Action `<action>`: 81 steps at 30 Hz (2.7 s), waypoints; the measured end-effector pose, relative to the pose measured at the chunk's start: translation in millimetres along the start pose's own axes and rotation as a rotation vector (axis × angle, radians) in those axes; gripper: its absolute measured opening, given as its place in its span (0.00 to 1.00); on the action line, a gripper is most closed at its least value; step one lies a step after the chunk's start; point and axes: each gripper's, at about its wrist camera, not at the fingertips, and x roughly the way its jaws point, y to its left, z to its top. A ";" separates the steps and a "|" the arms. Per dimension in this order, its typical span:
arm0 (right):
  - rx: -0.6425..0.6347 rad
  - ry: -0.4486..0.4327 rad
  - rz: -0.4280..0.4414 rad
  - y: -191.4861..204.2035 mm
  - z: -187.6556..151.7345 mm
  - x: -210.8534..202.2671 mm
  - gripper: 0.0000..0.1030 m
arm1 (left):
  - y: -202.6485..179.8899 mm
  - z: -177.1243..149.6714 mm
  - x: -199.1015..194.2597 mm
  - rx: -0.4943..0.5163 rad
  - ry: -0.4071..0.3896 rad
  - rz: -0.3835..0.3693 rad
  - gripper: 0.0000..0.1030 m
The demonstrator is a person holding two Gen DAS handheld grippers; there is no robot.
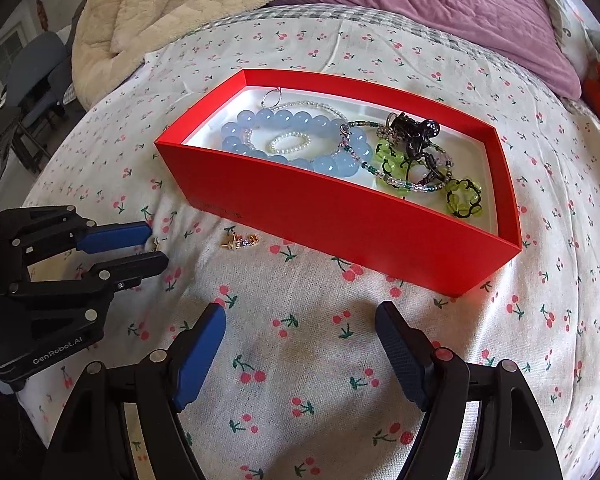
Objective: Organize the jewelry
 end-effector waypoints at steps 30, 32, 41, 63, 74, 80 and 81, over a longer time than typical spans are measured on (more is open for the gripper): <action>0.002 -0.065 0.063 25.2 18.0 18.7 0.63 | 20.8 -11.6 -20.8 -0.151 0.047 -0.054 0.02; -0.007 -0.069 0.049 27.7 18.4 19.4 0.56 | 21.4 -11.5 -21.2 -0.153 0.047 -0.053 0.02; -0.017 -0.078 0.062 29.6 18.7 18.7 0.27 | 21.8 -12.0 -23.0 -0.168 0.049 -0.055 0.02; 0.069 0.009 0.129 9.7 8.5 -15.4 0.08 | 27.1 -2.7 -38.5 -0.225 0.012 -0.097 0.02; 0.212 -0.019 0.177 -20.9 11.0 -59.2 0.08 | 31.9 22.2 -59.3 -0.321 -0.039 -0.178 0.02; 0.257 -0.067 0.192 -34.7 15.5 -78.8 0.08 | 21.4 39.3 -70.2 -0.324 -0.082 -0.211 0.02; 0.264 -0.072 0.193 -36.0 17.1 -79.7 0.08 | 19.9 42.6 -70.9 -0.322 -0.087 -0.215 0.02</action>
